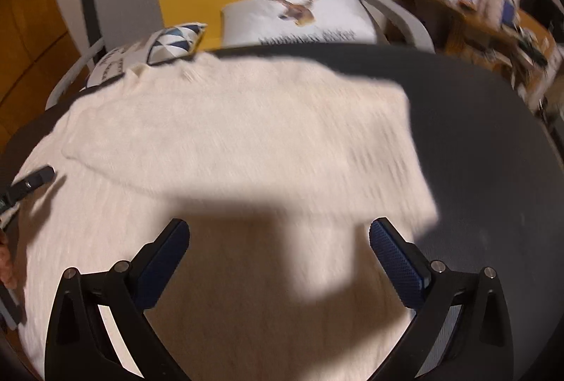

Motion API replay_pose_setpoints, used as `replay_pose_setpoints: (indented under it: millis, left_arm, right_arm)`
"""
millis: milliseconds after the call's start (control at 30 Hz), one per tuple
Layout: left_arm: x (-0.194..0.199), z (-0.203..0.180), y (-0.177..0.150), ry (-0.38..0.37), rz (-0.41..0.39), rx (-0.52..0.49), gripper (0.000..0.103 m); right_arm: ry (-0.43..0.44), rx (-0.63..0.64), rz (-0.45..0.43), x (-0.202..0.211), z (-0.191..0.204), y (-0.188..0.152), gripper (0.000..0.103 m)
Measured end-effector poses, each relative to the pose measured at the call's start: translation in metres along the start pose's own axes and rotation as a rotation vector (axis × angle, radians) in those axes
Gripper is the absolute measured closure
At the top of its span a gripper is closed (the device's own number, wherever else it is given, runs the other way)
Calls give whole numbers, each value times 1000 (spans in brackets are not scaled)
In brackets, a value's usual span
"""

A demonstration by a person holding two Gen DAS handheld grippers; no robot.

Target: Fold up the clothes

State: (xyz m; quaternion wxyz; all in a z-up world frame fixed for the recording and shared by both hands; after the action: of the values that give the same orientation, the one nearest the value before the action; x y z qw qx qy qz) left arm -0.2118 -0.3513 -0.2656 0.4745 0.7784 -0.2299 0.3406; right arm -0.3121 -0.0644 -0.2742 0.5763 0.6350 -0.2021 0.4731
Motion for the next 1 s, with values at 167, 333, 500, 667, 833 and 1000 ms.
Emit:
replay_pose_setpoints:
  millis: [167,333,500,667,833,1000]
  left_arm:
    - [3,-9,-7,-83,12,85,73]
    - [-2,-31,-4,-189,30,160,72]
    - [-17,-64,21,-177,-8,62,72]
    - [-34,-83,58,-125,-66,-26,71]
    - [-62,-70,58,-39,-10,-52,71]
    - [-66,-63,53,-32,11,-66,71]
  right_arm:
    - [260,-189,-57,38,-16,-29,0]
    - [599,-482,-152,62,-42,-23,0]
    - [626,-605,-160,39,-52,3,0]
    - [532,-658,-91,3,-59,23,0]
    - [504,-712,-280,17,-77,46,0]
    - [471,-709,-218,-3,-76,40,0]
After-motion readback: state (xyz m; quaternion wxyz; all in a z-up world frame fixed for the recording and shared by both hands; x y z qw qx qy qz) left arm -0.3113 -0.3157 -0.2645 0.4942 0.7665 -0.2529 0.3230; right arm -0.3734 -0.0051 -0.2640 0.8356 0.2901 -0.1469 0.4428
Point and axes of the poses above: each gripper's, at about its wrist camera, not at the fingertips, and x roughly against the way its jaws point, z to its left, y to its top, the point moved 9 cm from there along -x, roughly the way its jaws point
